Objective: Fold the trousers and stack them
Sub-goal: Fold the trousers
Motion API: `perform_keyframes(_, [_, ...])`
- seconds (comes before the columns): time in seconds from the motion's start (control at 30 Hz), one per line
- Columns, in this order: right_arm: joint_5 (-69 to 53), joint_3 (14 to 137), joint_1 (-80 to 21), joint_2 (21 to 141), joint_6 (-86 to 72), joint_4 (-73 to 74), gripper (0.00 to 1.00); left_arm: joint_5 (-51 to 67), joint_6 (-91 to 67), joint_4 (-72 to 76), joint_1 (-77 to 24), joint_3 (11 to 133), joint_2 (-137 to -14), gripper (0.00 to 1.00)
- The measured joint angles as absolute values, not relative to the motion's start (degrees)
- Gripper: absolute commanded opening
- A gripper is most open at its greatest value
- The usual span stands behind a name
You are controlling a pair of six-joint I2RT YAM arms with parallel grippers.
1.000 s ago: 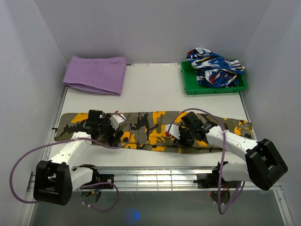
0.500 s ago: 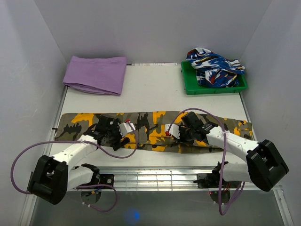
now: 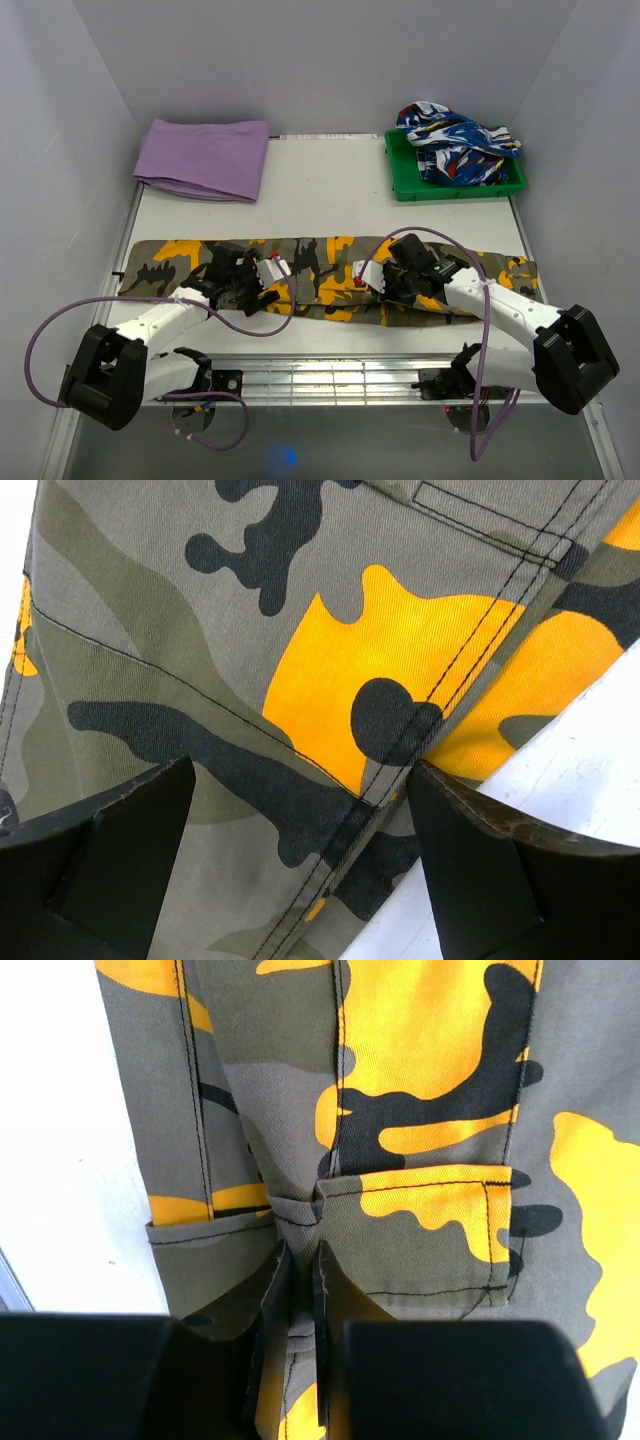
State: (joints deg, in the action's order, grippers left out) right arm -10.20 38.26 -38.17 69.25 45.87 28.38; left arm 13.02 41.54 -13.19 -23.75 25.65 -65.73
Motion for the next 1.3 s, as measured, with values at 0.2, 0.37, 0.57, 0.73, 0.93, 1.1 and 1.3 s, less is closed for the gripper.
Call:
perform_keyframes(0.2, [-10.20, 40.53, -38.17, 68.20, 46.76, 31.94, 0.08, 12.88, 41.58, -11.99, -23.77, 24.97, -65.41, 0.98])
perform_keyframes(0.37, [-10.61, 41.98, -38.17, 67.18, 47.72, 35.22, 0.08, 12.71, 41.60, -11.49, -23.77, 24.25, -64.64, 0.98])
perform_keyframes(0.57, [-12.12, 41.98, -37.54, 64.93, 49.15, 39.81, 0.08, 12.64, 41.56, -11.35, -23.81, 24.10, -64.51, 0.98])
perform_keyframes(0.73, [-13.50, 41.04, -36.80, 63.22, 50.26, 41.60, 0.08, 12.62, 41.54, -11.40, -23.81, 24.16, -64.60, 0.98])
perform_keyframes(0.93, [-15.55, 38.24, -36.64, 62.92, 50.35, 41.95, 0.08, 12.62, 41.45, -11.77, -23.83, 24.82, -65.39, 0.98])
perform_keyframes(1.1, [-16.93, 34.50, -36.38, 63.29, 50.41, 39.79, 0.09, 12.58, 41.30, -12.01, -23.86, 25.12, -65.69, 0.98])
perform_keyframes(1.3, [-18.96, 34.15, -36.16, 65.87, 50.30, 40.29, 0.78, 13.37, 41.15, -18.35, -23.86, 27.14, -64.73, 0.98])
